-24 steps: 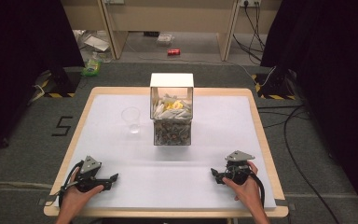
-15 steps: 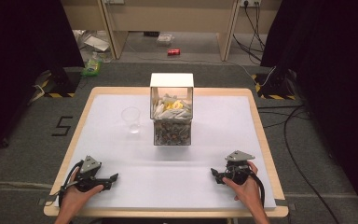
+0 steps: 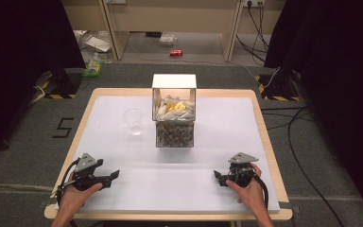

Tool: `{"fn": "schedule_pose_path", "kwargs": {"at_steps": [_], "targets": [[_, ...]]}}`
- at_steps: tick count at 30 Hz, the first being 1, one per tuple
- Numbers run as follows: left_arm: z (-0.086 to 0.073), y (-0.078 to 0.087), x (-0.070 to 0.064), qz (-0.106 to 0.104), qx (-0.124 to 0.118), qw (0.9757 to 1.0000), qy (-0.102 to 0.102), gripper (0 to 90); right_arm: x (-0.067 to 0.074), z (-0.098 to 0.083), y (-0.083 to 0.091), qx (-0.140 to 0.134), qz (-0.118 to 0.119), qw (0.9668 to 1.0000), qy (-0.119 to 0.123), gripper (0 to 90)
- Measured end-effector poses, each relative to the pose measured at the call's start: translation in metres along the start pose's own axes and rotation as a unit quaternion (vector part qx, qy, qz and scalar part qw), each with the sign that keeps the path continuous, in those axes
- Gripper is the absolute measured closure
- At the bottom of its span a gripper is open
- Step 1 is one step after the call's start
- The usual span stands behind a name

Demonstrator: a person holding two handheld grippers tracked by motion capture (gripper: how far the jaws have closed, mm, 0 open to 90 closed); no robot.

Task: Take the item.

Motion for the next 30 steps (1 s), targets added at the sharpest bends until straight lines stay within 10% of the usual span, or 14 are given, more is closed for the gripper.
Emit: {"fn": "schedule_pose_path", "kwargs": {"at_steps": [30], "targets": [[0.088,-0.006,-0.046,-0.077,-0.064,0.9934,-0.056,19.5,0.0,0.0,0.0,0.0,0.0,1.0,0.0,13.8]]}}
Point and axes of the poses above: each handheld gripper's, and its own axes: y roughly backward along the jaws, z roughly out of its top, x roughly to its left, the point moved 8 cm from there along -y, roughly forward along the jaws, and after that the axes turned 4 degrees about -z, right-handed, at the moved point
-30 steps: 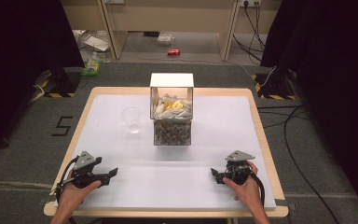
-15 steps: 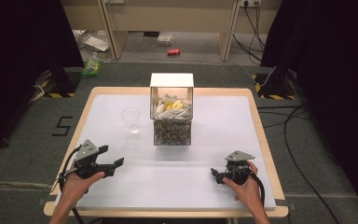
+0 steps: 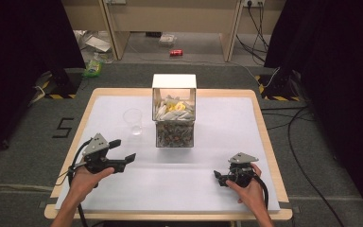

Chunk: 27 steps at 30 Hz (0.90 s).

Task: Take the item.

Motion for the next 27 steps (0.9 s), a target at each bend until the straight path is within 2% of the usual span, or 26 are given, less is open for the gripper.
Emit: {"fn": "schedule_pose_path", "kwargs": {"at_steps": [10,12,27], "targets": [[0.027,-0.001,-0.008,-0.01,-0.029,0.9995,-0.008,21.8,0.0,0.0,0.0,0.0,0.0,1.0,0.0,13.8],[0.037,0.0,-0.011,-0.012,-0.037,0.9991,-0.013,22.7,0.0,0.0,0.0,0.0,0.0,1.0,0.0,13.8],[0.076,0.001,-0.023,-0.028,-0.062,0.9971,-0.033,28.7,0.0,0.0,0.0,0.0,0.0,1.0,0.0,13.8]]}}
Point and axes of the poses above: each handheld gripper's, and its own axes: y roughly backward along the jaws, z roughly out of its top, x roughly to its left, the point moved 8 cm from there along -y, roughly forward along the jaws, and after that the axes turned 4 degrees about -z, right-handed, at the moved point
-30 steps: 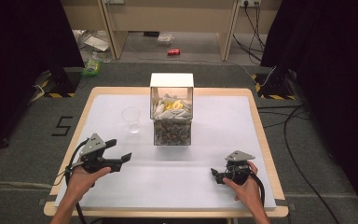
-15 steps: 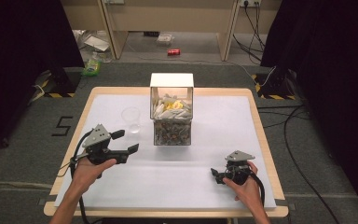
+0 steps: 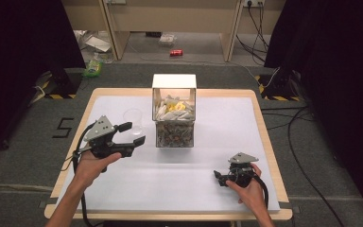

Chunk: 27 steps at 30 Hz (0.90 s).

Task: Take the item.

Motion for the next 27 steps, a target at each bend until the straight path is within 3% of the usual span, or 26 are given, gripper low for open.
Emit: {"fn": "schedule_pose_path", "kwargs": {"at_steps": [15,27], "targets": [[0.034,-0.018,-0.013,-0.023,-0.011,0.9996,-0.014,31.2,0.0,0.0,0.0,0.002,0.001,1.0,0.0,13.7],[0.056,-0.03,-0.01,-0.02,-0.014,0.9995,-0.021,35.2,0.0,0.0,0.0,0.002,0.002,1.0,0.002,13.5]]}}
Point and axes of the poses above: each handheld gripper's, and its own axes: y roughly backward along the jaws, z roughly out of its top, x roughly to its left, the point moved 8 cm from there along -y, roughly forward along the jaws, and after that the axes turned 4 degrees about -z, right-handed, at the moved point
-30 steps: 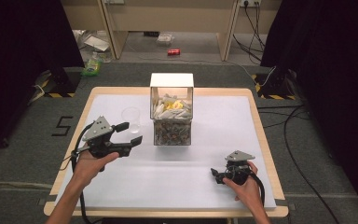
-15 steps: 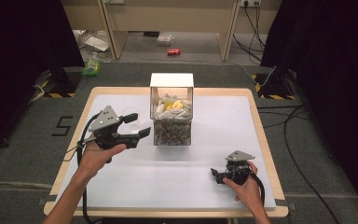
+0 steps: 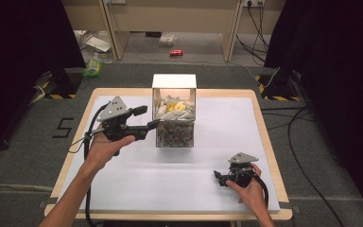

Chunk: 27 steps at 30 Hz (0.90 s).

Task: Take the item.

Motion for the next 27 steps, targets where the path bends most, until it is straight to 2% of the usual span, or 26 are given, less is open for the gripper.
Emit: {"fn": "schedule_pose_path", "kwargs": {"at_steps": [15,27], "targets": [[0.004,-0.027,0.006,-0.004,0.017,0.9998,-0.008,41.1,0.0,0.0,0.0,0.0,0.002,1.0,-0.001,13.0],[0.0,-0.05,0.004,-0.013,0.039,0.999,-0.019,46.1,0.001,0.0,0.0,0.0,0.003,1.0,-0.001,12.4]]}}
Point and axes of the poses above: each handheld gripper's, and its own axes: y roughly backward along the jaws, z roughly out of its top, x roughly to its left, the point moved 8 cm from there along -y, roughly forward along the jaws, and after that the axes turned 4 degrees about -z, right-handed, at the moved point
